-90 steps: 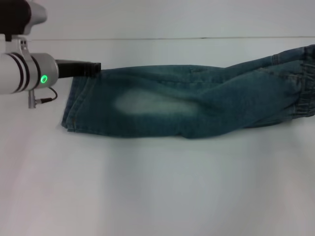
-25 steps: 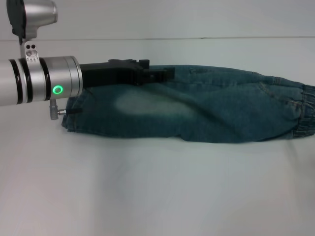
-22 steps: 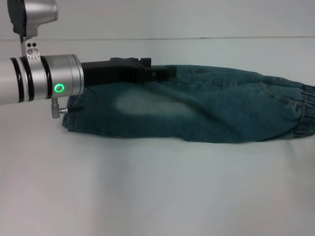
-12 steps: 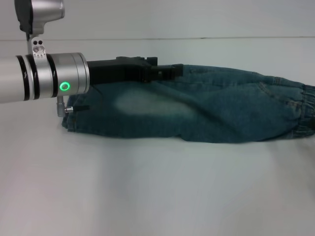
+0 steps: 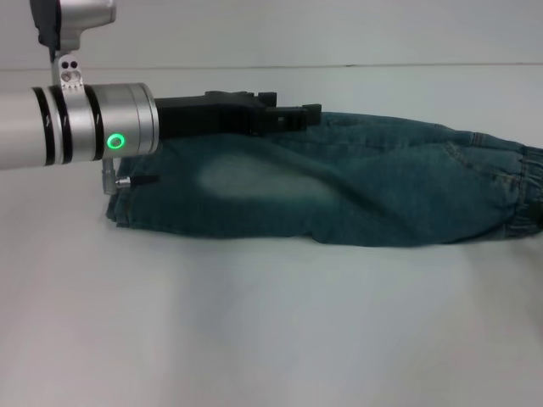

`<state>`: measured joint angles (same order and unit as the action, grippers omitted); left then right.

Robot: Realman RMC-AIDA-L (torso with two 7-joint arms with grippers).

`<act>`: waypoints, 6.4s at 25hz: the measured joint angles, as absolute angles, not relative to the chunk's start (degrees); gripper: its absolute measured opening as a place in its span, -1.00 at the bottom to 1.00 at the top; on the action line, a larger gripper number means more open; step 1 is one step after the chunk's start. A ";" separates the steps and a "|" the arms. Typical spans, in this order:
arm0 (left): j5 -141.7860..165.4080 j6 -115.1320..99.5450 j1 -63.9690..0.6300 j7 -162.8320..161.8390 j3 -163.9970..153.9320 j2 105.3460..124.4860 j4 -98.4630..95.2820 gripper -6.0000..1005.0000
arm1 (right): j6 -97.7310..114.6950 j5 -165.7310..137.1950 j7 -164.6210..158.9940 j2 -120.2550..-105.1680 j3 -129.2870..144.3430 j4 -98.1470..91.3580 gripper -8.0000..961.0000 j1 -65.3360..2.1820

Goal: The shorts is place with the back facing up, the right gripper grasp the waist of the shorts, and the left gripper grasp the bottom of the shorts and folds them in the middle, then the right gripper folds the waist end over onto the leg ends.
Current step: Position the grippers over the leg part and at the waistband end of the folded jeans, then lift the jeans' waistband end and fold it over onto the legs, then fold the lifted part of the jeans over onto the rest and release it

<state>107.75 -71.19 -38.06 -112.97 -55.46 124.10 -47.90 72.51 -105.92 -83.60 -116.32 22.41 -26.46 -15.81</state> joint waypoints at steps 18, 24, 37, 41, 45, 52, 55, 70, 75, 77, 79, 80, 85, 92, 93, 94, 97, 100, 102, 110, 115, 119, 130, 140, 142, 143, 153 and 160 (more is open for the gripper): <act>107.75 -71.28 -39.24 -113.02 -55.54 124.00 -47.90 0.89 | 69.29 -106.35 -84.14 -116.50 23.50 -25.03 0.51 -17.78; 107.91 -71.15 -39.77 -113.02 -55.54 124.01 -47.90 0.89 | 69.66 -106.34 -84.61 -116.44 23.85 -24.94 0.36 -18.60; 108.35 -70.60 -40.33 -113.23 -55.64 123.58 -47.46 0.89 | 69.39 -106.34 -87.78 -115.16 23.82 -25.49 -0.32 -18.90; 108.43 -70.52 -40.68 -113.73 -55.65 123.36 -47.49 0.89 | 69.37 -106.31 -88.46 -115.06 23.67 -25.49 -0.39 -18.90; 109.27 -70.54 -40.84 -113.73 -55.72 123.37 -47.61 0.89 | 69.38 -106.29 -88.54 -115.04 23.74 -25.33 -0.40 -19.07; 109.68 -70.76 -40.97 -113.73 -55.72 123.54 -47.59 0.89 | 69.86 -106.31 -89.05 -115.04 24.80 -25.10 -0.54 -19.97; 109.69 -70.92 -40.97 -113.73 -55.77 123.58 -47.57 0.89 | 69.88 -106.32 -89.08 -115.04 24.92 -25.10 -0.60 -20.12; 109.56 -67.20 -40.94 -113.71 -61.73 124.00 -47.04 0.89 | 70.18 -105.51 -89.11 -115.31 22.95 -25.77 -0.88 -20.40; 109.23 -62.79 -41.44 -113.96 -66.06 124.40 -45.55 0.89 | 71.02 -104.48 -89.94 -115.54 22.99 -27.28 -0.87 -20.50; 108.92 -60.67 -41.94 -114.38 -67.82 124.48 -44.50 0.89 | 71.38 -104.36 -90.74 -115.86 23.08 -28.81 -0.86 -20.50; 108.27 -59.07 -42.22 -114.60 -69.24 124.52 -43.82 0.89 | 71.98 -104.35 -91.56 -116.26 23.11 -30.58 -0.86 -20.53; 107.84 -58.38 -42.30 -114.62 -69.99 124.55 -43.59 0.89 | 72.19 -104.34 -91.96 -116.47 23.18 -31.32 -0.86 -20.56; 104.99 -53.73 -42.38 -115.49 -72.88 124.62 -42.87 0.89 | 73.25 -104.46 -93.75 -117.31 23.55 -35.48 -0.84 -20.94; 104.35 -47.56 -42.40 -118.08 -75.06 124.62 -42.04 0.66 | 74.86 -104.48 -96.18 -118.06 23.57 -40.28 -0.83 -21.02; 104.05 -46.84 -42.42 -118.09 -75.19 124.63 -41.89 0.60 | 75.05 -104.57 -96.57 -118.11 23.58 -40.92 -0.83 -21.02; 103.72 -45.97 -42.46 -118.12 -75.43 124.62 -41.63 0.53 | 75.32 -104.66 -96.95 -118.13 23.60 -41.47 -0.82 -21.01; 103.08 -42.14 -42.78 -119.01 -77.22 124.63 -40.39 0.32 | 75.83 -104.72 -97.79 -118.13 23.64 -42.88 -0.82 -21.01; 103.06 -37.90 -43.57 -120.72 -80.42 124.63 -38.83 0.13 | 76.02 -104.74 -98.67 -118.13 23.92 -44.35 -0.81 -21.05; 103.06 -35.15 -44.39 -122.03 -83.15 124.63 -37.33 0.04 | 76.03 -104.76 -99.24 -118.10 24.40 -45.09 -0.81 -21.08; 103.05 -24.62 -45.79 -130.14 -95.76 124.62 -35.23 -0.44 | 76.10 -104.77 -103.45 -118.10 28.28 -51.22 -0.79 -21.77; 101.09 -21.97 -45.84 -132.52 -99.85 124.63 -34.40 -0.83 | 76.16 -104.78 -106.66 -118.45 31.57 -56.63 -0.78 -22.19; 97.74 -20.28 -45.95 -132.63 -103.44 124.62 -33.89 -0.92 | 76.25 -104.83 -108.50 -118.95 33.05 -60.27 -0.77 -22.68; 88.51 -17.66 -46.71 -133.11 -113.57 124.62 -34.28 -0.91 | 79.48 -104.88 -112.56 -118.47 33.68 -65.61 -0.74 -24.90; 81.43 -18.21 -47.41 -133.27 -121.85 124.62 -36.34 -0.91 | 80.29 -104.95 -113.51 -118.52 34.74 -67.05 -0.72 -25.73; 80.66 -18.51 -47.40 -133.29 -123.08 124.62 -36.97 -0.91 | 80.60 -105.18 -113.95 -118.39 34.74 -67.40 -0.71 -26.07; 80.36 -18.67 -47.38 -133.29 -123.51 124.62 -37.24 -0.91 | 80.76 -105.42 -114.13 -118.38 34.74 -67.55 -0.71 -26.25; 78.07 -18.57 -46.13 -133.03 -123.98 124.62 -38.85 -0.90 | 81.67 -107.78 -114.78 -118.38 35.20 -67.45 -0.69 -28.14; 78.47 -16.66 -43.23 -121.05 -106.28 124.23 -36.05 -0.67 | 81.29 -107.85 -114.87 -118.61 37.90 -66.96 -0.67 -28.78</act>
